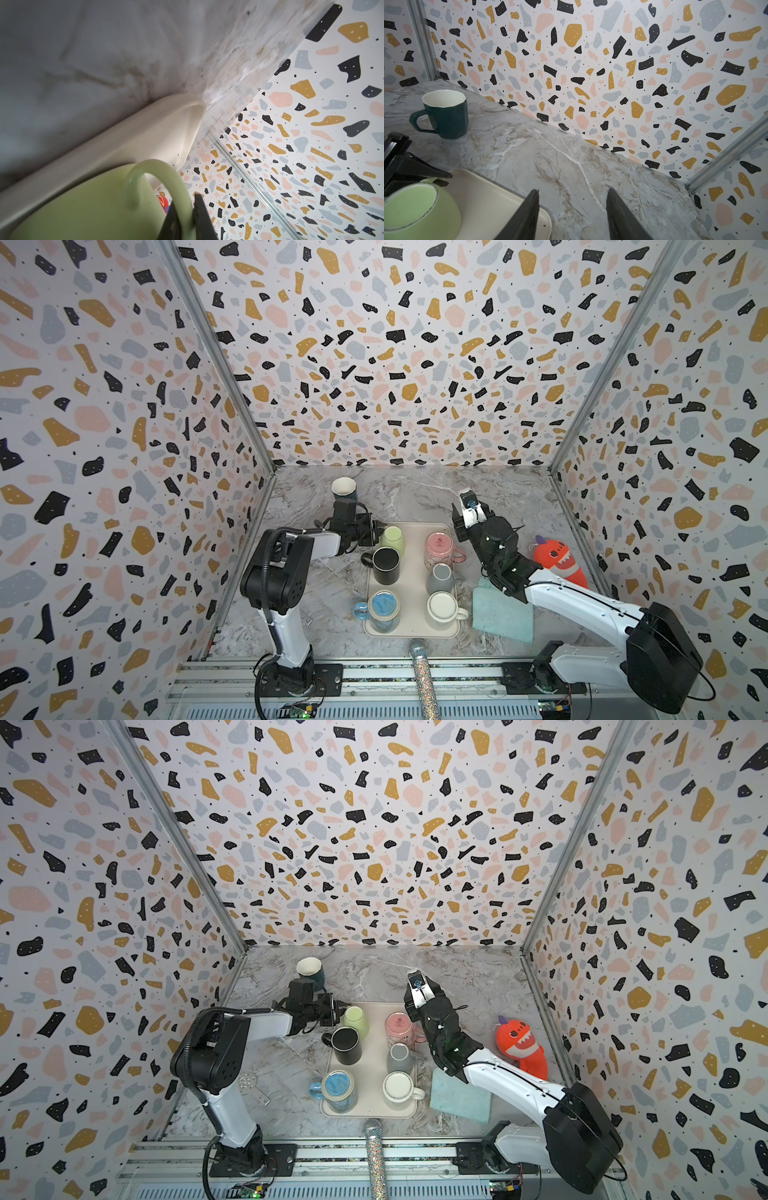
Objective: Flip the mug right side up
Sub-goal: 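Lift the light green mug with the left gripper and turn it upright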
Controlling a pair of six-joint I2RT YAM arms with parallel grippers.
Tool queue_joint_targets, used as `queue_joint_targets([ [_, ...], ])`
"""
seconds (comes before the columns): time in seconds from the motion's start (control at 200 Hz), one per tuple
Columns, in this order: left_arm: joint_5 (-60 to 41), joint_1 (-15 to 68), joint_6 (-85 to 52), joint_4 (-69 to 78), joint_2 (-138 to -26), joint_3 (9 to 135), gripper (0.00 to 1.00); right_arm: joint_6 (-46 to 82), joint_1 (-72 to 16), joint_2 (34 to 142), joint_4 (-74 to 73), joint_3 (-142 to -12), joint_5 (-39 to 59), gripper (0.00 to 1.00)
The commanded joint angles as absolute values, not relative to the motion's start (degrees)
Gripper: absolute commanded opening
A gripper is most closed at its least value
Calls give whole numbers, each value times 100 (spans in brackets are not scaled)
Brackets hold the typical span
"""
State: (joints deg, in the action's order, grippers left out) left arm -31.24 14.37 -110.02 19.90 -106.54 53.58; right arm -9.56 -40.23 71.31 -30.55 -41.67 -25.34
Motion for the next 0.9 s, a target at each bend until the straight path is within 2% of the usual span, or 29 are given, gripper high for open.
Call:
queue_joint_targets([
  [0.0,-3103,1454,-11094,2380,-10805,5536,8,-1015,-3991,7063,-3046,-4324,-2637,54],
  [0.17,-3059,1463,-11317,3001,-10915,5624,0,-1038,-3982,7058,-3035,-4329,-2652,54],
  [0.441,-3075,1554,-11834,5756,-11108,5415,0,-1022,-3977,7051,-3032,-4318,-2629,54],
  [0.541,-3153,1616,-11894,6311,-11128,5404,0,-991,-3973,7072,-3022,-4307,-2596,54],
  [0.696,-3268,1662,-11416,6314,-10919,5494,0,-927,-3973,7067,-2971,-4293,-2543,54],
  [0.896,-3196,1665,-9928,4978,-10324,5751,0,-868,-3981,7003,-2904,-4269,-2507,54],
])
